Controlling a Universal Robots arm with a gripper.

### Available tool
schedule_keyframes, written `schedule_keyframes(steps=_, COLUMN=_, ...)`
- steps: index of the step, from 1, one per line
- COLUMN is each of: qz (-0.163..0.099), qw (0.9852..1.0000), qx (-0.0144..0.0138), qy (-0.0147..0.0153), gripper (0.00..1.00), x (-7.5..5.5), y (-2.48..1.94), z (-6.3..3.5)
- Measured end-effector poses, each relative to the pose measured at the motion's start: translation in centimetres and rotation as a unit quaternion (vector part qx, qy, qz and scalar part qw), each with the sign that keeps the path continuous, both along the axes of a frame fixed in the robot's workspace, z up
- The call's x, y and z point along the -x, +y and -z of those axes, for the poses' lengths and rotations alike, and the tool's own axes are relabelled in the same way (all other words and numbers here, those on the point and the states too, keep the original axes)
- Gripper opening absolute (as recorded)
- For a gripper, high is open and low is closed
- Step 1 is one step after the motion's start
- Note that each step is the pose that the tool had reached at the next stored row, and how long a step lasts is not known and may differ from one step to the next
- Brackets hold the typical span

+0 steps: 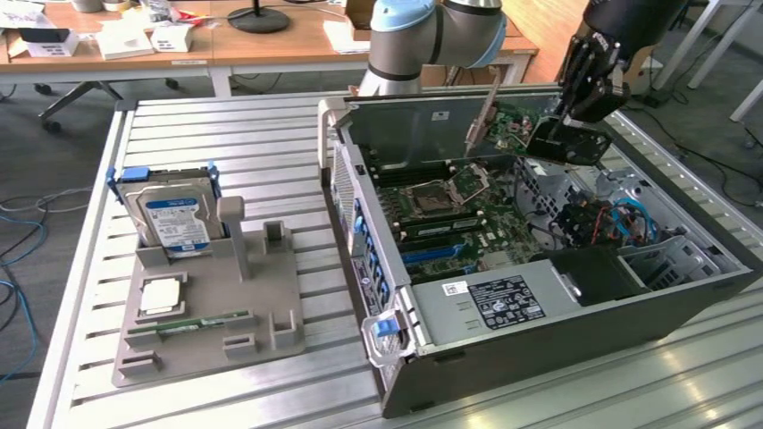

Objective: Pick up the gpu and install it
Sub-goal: 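Insert the gpu into the slot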

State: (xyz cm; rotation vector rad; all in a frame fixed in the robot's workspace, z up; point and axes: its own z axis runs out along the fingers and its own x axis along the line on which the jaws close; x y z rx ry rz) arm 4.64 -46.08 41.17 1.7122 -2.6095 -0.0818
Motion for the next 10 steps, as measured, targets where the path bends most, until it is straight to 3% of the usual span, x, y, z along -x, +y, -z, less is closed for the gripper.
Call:
schedule_keyframes(steps=5, qz=-0.046, qw=0.9990, qx=0.0001, qy=0.0000, gripper=0.26, x=0.00, y=0.00, z=0.12)
schedule_keyframes(steps=10, qz=-0.091, qw=0.9958, qx=0.0003, qy=0.0000, gripper=0.26, x=0.01, y=0.00, z=0.23)
